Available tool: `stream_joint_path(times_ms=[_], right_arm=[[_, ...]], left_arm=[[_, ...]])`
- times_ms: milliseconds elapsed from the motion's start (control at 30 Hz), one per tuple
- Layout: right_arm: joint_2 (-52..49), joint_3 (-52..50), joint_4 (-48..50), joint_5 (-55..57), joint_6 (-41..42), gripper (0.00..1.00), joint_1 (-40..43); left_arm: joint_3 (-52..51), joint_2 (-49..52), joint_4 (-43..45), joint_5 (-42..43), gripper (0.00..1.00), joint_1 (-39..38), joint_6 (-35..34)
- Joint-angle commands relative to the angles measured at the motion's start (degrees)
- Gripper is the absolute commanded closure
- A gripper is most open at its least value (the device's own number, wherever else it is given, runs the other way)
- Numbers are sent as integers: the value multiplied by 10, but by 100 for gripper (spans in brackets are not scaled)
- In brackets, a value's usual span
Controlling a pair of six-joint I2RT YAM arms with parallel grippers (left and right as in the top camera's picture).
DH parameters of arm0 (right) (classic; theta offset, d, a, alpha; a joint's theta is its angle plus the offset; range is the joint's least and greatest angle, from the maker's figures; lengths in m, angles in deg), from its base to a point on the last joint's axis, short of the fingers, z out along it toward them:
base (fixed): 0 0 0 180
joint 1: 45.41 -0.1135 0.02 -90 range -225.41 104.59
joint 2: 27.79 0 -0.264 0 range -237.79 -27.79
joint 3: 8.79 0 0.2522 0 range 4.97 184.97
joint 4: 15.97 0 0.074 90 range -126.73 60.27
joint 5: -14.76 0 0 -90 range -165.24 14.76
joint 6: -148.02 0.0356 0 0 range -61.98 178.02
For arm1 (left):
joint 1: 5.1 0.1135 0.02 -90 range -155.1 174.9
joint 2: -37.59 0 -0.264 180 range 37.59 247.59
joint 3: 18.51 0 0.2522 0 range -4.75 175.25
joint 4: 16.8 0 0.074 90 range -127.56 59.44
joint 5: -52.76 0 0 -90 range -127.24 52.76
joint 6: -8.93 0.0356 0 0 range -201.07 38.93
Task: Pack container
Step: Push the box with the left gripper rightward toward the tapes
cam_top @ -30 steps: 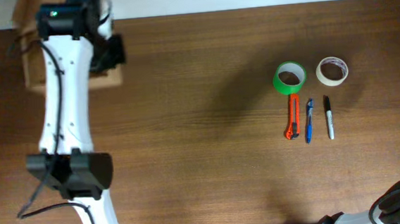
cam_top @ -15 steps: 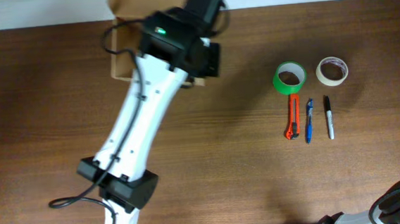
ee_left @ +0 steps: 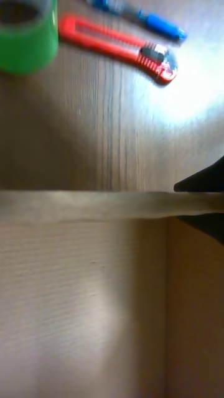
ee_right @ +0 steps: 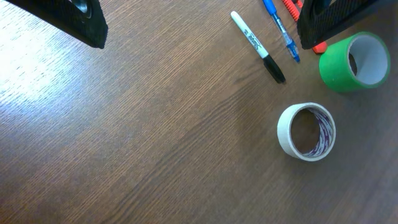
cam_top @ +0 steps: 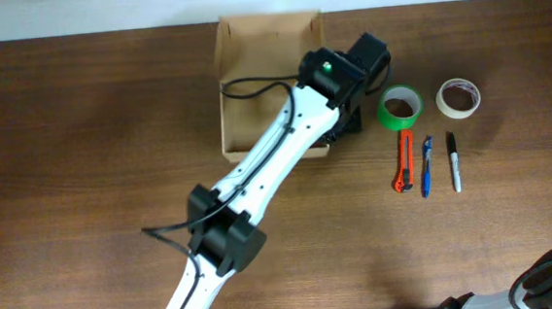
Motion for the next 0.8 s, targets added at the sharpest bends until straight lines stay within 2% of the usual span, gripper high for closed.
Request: stream_joint_path(times_ms=[0,367,767], right_arm=[[-3,5,0,-5,-2,1,1],[-3,5,0,-5,-2,1,1],[-3,5,0,-5,-2,1,1]], left_arm=[[8,27,-1,11,99,3,-36],[8,65,54,37,98,2,-50],[8,101,37,47,99,2,-46]])
